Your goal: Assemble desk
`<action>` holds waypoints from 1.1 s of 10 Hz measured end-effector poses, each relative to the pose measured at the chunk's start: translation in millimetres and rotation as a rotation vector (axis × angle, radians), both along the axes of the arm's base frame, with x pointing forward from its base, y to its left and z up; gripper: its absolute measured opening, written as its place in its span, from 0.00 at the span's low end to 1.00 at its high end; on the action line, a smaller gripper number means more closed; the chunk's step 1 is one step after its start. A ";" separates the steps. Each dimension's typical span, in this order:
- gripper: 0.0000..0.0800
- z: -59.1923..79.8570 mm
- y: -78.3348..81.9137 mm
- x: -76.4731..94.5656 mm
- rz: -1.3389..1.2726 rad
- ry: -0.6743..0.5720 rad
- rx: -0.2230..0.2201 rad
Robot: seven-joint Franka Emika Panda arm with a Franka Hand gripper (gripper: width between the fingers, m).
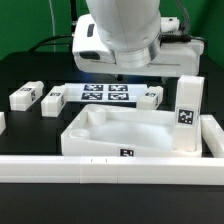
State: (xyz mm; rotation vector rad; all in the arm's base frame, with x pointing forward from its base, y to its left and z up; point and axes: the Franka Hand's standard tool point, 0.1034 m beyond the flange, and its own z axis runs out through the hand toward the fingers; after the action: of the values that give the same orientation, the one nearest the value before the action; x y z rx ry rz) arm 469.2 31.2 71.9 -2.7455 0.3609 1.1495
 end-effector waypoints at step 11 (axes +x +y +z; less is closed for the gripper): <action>0.81 -33.6 11.2 -26.6 0.027 0.160 0.028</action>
Offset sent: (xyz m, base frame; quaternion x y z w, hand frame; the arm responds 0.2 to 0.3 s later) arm -0.0177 0.0182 -0.0181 0.0096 0.0135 0.0185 0.9997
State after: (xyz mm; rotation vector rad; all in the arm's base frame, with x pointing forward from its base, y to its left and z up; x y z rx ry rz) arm 442.6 42.3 38.2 -2.6492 0.3242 1.3746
